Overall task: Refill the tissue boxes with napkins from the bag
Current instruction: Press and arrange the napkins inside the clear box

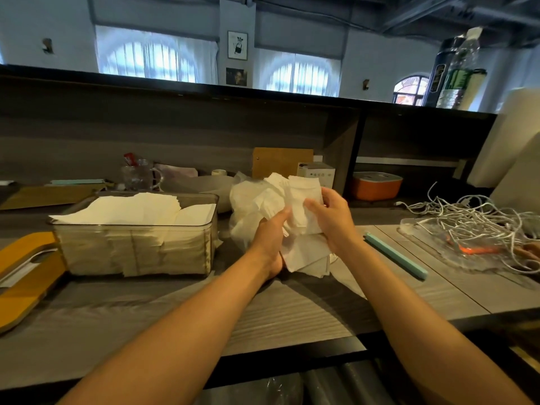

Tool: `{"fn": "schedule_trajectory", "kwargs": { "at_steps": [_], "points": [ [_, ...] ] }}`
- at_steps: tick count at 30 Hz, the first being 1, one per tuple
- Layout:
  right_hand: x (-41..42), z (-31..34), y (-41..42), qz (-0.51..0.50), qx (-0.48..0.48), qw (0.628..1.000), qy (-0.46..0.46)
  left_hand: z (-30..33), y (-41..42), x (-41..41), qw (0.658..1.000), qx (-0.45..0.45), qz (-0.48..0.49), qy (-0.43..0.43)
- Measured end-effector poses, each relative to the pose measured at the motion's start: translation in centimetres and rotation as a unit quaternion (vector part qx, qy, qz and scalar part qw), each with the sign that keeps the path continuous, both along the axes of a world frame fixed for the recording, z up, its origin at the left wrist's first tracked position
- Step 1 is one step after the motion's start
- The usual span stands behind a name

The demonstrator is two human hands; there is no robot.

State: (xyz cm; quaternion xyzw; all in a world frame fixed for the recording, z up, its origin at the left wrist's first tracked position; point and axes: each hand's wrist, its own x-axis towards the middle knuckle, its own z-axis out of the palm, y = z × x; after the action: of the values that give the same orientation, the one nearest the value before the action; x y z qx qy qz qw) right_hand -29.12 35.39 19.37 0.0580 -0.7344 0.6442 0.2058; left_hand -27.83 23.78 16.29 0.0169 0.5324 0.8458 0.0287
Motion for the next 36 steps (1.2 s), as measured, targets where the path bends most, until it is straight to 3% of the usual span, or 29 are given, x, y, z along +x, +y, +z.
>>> {"fn": "schedule_trajectory", "kwargs": {
  "at_steps": [6, 12, 16, 21, 30, 36],
  "points": [
    [0.0, 0.4, 0.4, 0.012, 0.002, 0.999, -0.043, 0.2, 0.2, 0.4, 0.999, -0.048, 0.011, 0.012],
    [0.8, 0.6, 0.5, 0.067, 0.062, 0.995, 0.035, 0.5, -0.4, 0.0, 0.999, -0.023, 0.037, -0.017],
    [0.9, 0.9, 0.1, 0.096, 0.083, 0.991, -0.029, 1.0, -0.9, -0.3, 0.995, -0.016, 0.073, -0.072],
    [0.6, 0.7, -0.3, 0.11, 0.102, 0.986, -0.07, 1.2, -1.0, -0.4, 0.992, -0.008, 0.103, -0.078],
    [0.5, 0.7, 0.3, 0.051, 0.051, 0.997, -0.032, 1.0, -1.2, -0.7, 0.987, 0.015, 0.139, -0.078],
    [0.5, 0.6, 0.1, 0.047, 0.126, 0.991, -0.002, 0.8, -1.4, -0.6, 0.989, 0.015, 0.111, -0.098]
  ]
}}
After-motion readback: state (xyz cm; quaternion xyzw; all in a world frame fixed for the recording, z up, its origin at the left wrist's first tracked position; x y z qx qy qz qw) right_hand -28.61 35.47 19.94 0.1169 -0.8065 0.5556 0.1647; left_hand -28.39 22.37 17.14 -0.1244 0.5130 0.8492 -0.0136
